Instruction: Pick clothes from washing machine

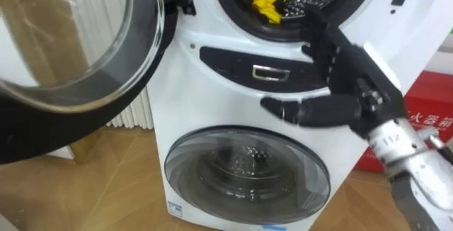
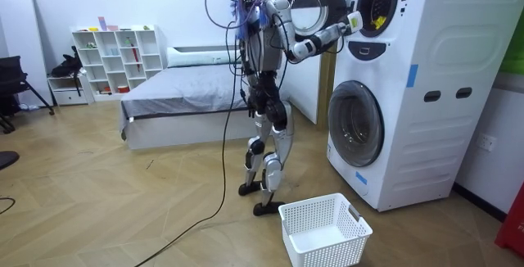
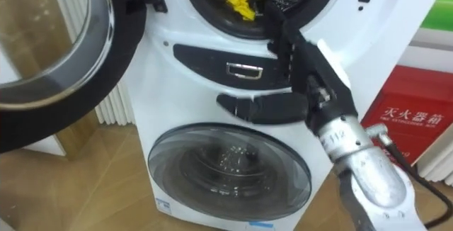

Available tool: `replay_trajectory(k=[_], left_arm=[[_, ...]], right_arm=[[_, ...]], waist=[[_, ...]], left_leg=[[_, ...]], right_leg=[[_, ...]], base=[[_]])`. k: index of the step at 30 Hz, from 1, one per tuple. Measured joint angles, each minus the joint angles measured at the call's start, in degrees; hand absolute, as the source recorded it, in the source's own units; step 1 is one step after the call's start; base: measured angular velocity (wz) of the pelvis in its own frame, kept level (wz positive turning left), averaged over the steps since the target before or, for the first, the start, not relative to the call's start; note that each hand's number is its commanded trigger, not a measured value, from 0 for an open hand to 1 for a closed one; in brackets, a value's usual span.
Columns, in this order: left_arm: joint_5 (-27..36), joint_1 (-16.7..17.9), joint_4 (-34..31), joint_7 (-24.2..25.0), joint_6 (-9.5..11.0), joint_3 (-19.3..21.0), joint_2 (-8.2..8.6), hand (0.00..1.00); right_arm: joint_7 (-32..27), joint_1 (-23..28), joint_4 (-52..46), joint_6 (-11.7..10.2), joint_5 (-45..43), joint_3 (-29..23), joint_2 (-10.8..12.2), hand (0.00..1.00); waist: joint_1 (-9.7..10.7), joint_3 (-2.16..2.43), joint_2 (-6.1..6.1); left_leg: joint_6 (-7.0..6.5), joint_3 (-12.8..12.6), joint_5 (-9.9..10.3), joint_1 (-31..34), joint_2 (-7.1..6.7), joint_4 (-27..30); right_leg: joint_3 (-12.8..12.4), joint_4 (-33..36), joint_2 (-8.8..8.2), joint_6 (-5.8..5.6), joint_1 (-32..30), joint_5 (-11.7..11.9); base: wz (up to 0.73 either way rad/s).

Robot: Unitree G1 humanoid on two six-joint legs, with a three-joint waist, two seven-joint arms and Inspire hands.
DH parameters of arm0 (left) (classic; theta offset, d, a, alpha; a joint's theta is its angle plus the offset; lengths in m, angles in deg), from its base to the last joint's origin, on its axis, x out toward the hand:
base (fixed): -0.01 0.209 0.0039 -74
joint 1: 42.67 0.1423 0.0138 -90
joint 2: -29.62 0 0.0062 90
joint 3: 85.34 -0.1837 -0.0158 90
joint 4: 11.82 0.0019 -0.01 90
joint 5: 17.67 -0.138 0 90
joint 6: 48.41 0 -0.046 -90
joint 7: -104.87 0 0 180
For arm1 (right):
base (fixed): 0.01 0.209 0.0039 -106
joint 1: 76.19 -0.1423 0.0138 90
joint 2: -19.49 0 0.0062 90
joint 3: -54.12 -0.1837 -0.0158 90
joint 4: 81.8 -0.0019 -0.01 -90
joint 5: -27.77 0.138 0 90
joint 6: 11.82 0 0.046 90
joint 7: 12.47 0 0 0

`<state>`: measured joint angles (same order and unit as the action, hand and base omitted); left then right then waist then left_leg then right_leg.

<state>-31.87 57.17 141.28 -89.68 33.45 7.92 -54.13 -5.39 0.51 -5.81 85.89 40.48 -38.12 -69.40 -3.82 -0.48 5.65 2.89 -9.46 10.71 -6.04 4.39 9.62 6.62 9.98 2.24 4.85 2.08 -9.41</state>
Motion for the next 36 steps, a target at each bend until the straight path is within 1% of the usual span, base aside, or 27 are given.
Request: replay_trajectory(k=[2, 4, 6, 9, 10, 11, 12, 13, 14, 16, 17, 18, 19, 20, 21, 23, 24, 25, 26, 27, 28, 29, 30, 31, 34, 35, 36], left_arm=[[-0.01, 0.36, 0.07, -0.15, -0.55, 0.01, -0.16, 0.0], [-0.31, 0.41, 0.03, -0.28, -1.0, 0.02, -0.24, 0.0], [-1.53, 1.0, 0.05, -0.27, -1.89, 0.04, -0.69, 0.0], [-1.67, 1.91, 0.01, -0.07, -2.76, 0.25, -0.94, 0.0], [-1.64, 2.04, 0.01, 0.02, -2.92, 0.31, -0.77, 0.0], [-1.67, 2.13, 0.04, 0.12, -3.18, 0.49, -0.36, 0.0], [-1.61, 1.89, -0.05, 0.28, -3.22, 0.44, -0.08, 0.0], [-1.62, 1.72, -0.05, 0.32, -3.21, 0.42, -0.02, 0.0], [-1.61, 1.62, -0.04, 0.36, -3.19, 0.46, 0.09, 0.0], [-1.65, 2.08, 0.14, 0.38, -3.52, 1.09, 0.02, 0.0], [-1.63, 2.71, 0.18, 0.37, -4.09, 1.19, -0.17, 0.0], [-1.63, 3.0, 0.19, 0.39, -4.38, 1.16, -0.23, 0.0], [-1.63, 2.92, 0.18, 0.46, -4.4, 1.14, -0.28, 0.0], [-1.63, 2.64, 0.17, 0.63, -4.38, 1.15, -0.24, 0.0], [-1.65, 2.28, 0.08, 0.81, -4.4, 1.15, -0.12, 0.0], [-1.64, 1.73, -0.67, 1.16, -4.49, 1.11, -0.13, 0.0], [-1.56, 1.23, -1.4, 1.45, -4.76, 1.1, -0.12, 0.0], [-1.44, 0.93, -1.53, 1.58, -4.77, 1.01, -0.12, 0.0], [-1.42, 0.85, -1.52, 1.66, -4.77, 0.93, -0.04, 0.0], [-1.49, 0.5, -1.83, 1.73, -4.71, 0.84, -0.01, 0.0], [-1.55, 0.03, -2.03, 1.75, -4.63, 0.86, 0.02, 0.0], [-1.5, -0.6, -2.38, 1.77, -4.38, 0.87, 0.0, 0.0], [-1.42, -1.29, -2.44, 1.77, -4.3, 0.77, -0.09, 0.0], [-1.06, -1.52, -2.44, 1.75, -4.32, 0.49, -0.14, 0.0], [-1.04, -2.05, -2.45, 1.74, -4.33, -0.24, -0.24, 0.0], [-1.14, -2.43, -2.43, 1.72, -4.35, -0.73, -0.32, 0.0], [-1.15, -2.53, -2.41, 1.68, -4.24, -1.7, -0.76, 0.0]], right_arm=[[-1.29, -1.3, 0.52, 0.87, -0.58, 0.1, 0.0, 0.0], [-2.3, -1.86, 0.54, 0.96, -1.87, 0.4, 0.02, 0.0], [-3.95, -2.52, 1.98, 0.96, -2.67, 1.17, 0.12, 0.0], [-6.04, -2.54, 2.93, 1.01, -1.64, 1.17, 0.13, 0.0], [-6.47, -2.57, 3.27, 0.96, -1.61, 1.13, 0.12, 0.0], [-7.4, -2.66, 4.45, 0.82, -1.66, 1.08, 0.09, 0.0], [-8.48, -2.65, 5.26, 0.89, -1.64, 1.08, 0.03, 0.0], [-8.91, -2.65, 5.38, 1.08, -1.65, 1.12, 0.01, 0.0], [-8.98, -2.93, 5.37, 1.15, -2.06, 1.15, -0.02, 0.0], [-9.09, -3.18, 5.49, 1.17, -2.29, 1.44, 0.0, 0.0], [-9.44, -3.18, 5.51, 1.16, -2.3, 2.21, -0.01, 0.0], [-9.68, -3.19, 5.52, 1.16, -2.22, 2.82, -0.18, 0.0], [-9.87, -3.22, 5.63, 1.15, -2.0, 3.04, -0.18, 0.0], [-10.16, -3.6, 5.99, 1.15, -1.64, 3.31, -0.21, 0.0], [-10.31, -3.75, 5.55, 0.83, -1.64, 3.31, -0.21, 0.0], [-10.34, -3.76, 4.66, 0.75, -1.24, 3.5, -0.21, 0.0], [-10.68, -3.76, 4.17, 0.74, -1.04, 3.77, -0.22, 0.0], [-10.82, -3.76, 4.02, 0.29, -1.05, 3.91, -0.29, 0.0], [-10.85, -3.77, 3.99, 0.0, -1.06, 3.91, -0.37, 0.0], [-11.19, -3.75, 3.85, -0.14, -1.32, 3.9, -0.51, 0.0], [-11.36, -3.73, 3.79, -0.15, -1.48, 3.77, -0.84, 0.0], [-11.55, -3.73, 3.79, -0.12, -2.01, 3.6, -1.65, 0.0], [-11.97, -3.49, 3.8, -0.12, -2.32, 3.71, -2.13, 0.0], [-12.04, -3.42, 3.82, -0.12, -2.67, 3.92, -2.16, 0.0], [-12.19, -3.23, 4.08, -0.11, -3.24, 4.0, -2.36, 0.0], [-12.6, -3.2, 4.87, -0.17, -3.14, 3.76, -2.36, 0.0], [-13.23, -3.11, 6.22, -0.41, -3.43, 3.73, -2.32, 0.0]], waist=[[-0.3, 0.27, 0.54], [-1.27, 0.39, 0.74], [-2.51, 0.32, 0.66], [-2.72, 0.15, 0.98], [-2.77, 0.16, 1.02], [-2.74, 0.14, 1.19], [-2.65, -0.13, 1.73], [-2.6, -0.24, 1.92], [-2.9, -0.28, 1.91], [-3.47, -0.32, 1.82], [-3.65, -0.19, 1.95], [-3.07, 0.07, 2.07], [-2.6, 0.24, 2.36], [-2.12, 0.47, 2.74], [-1.68, 0.51, 2.78], [-0.78, 0.16, 2.03], [-0.71, 0.09, 1.68], [-0.74, 0.04, 1.36], [-0.49, 0.09, 0.87], [0.66, 0.27, 0.38], [1.15, 0.3, 0.2], [1.85, 0.32, 0.0], [1.97, 0.16, -0.2], [1.93, 0.05, -0.4], [2.84, -0.1, -0.55], [3.02, -0.29, -0.82], [3.24, -0.43, -1.08]], left_leg=[[0.17, 0.1, 0.3, 1.02, 0.12, 1.88], [0.29, 0.09, 1.48, 2.29, 0.57, 5.8], [0.54, 0.27, 3.83, 5.01, 2.12, 15.07], [0.39, 1.82, 4.52, 7.8, 3.69, 23.26], [0.35, 1.74, 4.63, 8.02, 3.9, 23.81], [0.22, 1.74, 5.17, 8.52, 3.79, 23.96], [0.16, 1.79, 5.27, 10.01, 2.71, 22.39], [0.26, 1.71, 5.21, 11.21, 2.27, 21.24], [0.57, 1.73, 4.87, 13.99, 1.34, 18.28], [-0.25, 1.63, 0.86, 17.23, 0.64, 14.21], [-0.48, 1.67, -2.3, 17.88, 0.69, 12.11], [-0.93, 1.5, -5.43, 17.85, 0.6, 10.38], [-1.4, 1.53, -5.73, 17.72, 0.07, 9.99], [-1.85, 1.1, -5.77, 17.06, -0.45, 10.04], [-2.07, 1.09, -5.04, 16.79, -0.77, 10.34], [-2.37, 1.13, -4.0, 16.53, -1.04, 11.88], [-2.63, 0.45, -3.12, 15.96, -1.13, 12.48], [-2.75, -0.06, -1.75, 15.45, -1.3, 12.87], [-2.69, -0.02, -1.05, 15.43, -1.49, 13.06], [-3.03, 0.04, -0.47, 15.29, -2.39, 13.08], [-3.3, 0.06, -0.29, 15.12, -2.79, 13.14], [-3.78, -0.03, -0.12, 14.15, -3.35, 12.95], [-4.42, -0.67, 0.02, 12.85, -4.18, 12.11], [-5.11, -1.55, 0.3, 11.56, -4.89, 11.11], [-6.71, -2.52, 1.35, 9.99, -6.57, 10.4], [-7.3, -2.45, 1.71, 8.75, -7.03, 9.84], [-7.63, -2.25, 1.83, 7.0, -7.09, 9.02]], right_leg=[[0.6, 0.6, 0.18, 0.15, -0.13, -0.14], [0.74, 1.78, 0.18, 0.37, -0.05, -1.03], [0.66, 4.61, 0.5, 1.09, 0.16, -3.19], [1.16, 5.92, 1.11, 2.23, 1.93, -4.78], [1.04, 5.97, 1.27, 2.51, 2.5, -5.0], [0.37, 5.94, 1.52, 2.85, 3.2, -5.26], [-0.52, 6.0, 1.44, 3.06, 3.3, -5.5], [-0.67, 5.95, 1.28, 3.02, 3.11, -5.61], [-0.91, 5.62, 1.33, 3.07, 2.79, -5.58], [-1.2, 5.42, 1.15, 3.19, 3.02, -5.72], [-1.99, 4.72, 1.06, 3.03, 3.73, -5.84], [-2.05, 4.28, 0.85, 2.6, 4.22, -6.12], [-2.02, 4.04, 0.56, 2.41, 4.46, -6.21], [-1.76, 3.43, -0.02, 2.01, 4.52, -6.26], [-1.48, 3.18, -0.36, 1.64, 4.73, -6.2], [-0.55, 3.48, -0.92, 0.89, 5.55, -6.2], [0.39, 3.99, -1.44, -0.09, 6.01, -6.68], [1.78, 5.05, -2.13, -2.02, 6.36, -7.76], [2.18, 5.85, -2.34, -2.78, 6.42, -8.19], [2.71, 7.6, -3.12, -4.48, 6.15, -9.16], [3.13, 8.91, -3.59, -5.2, 5.86, -9.57], [3.81, 11.77, -4.87, -6.43, 5.12, -10.27], [4.44, 15.92, -6.41, -7.03, 3.67, -10.61], [4.79, 20.64, -8.07, -7.07, 2.16, -10.63], [6.19, 29.32, -11.63, -7.52, -0.85, -9.82], [6.37, 32.69, -12.54, -7.35, -1.72, -7.97], [6.24, 35.23, -12.63, -7.37, -2.83, -5.62]], base=[[0.1], [0.04], [-0.07], [0.13], [0.28], [0.27], [0.25], [0.06], [-0.17], [-0.35], [-0.31], [-0.12], [0.1], [0.09], [0.05], [-0.04], [-0.19], [-0.21], [-0.04], [0.11], [0.23], [0.1], [-0.13], [-0.29], [-0.17], [-0.07], [-0.05]])
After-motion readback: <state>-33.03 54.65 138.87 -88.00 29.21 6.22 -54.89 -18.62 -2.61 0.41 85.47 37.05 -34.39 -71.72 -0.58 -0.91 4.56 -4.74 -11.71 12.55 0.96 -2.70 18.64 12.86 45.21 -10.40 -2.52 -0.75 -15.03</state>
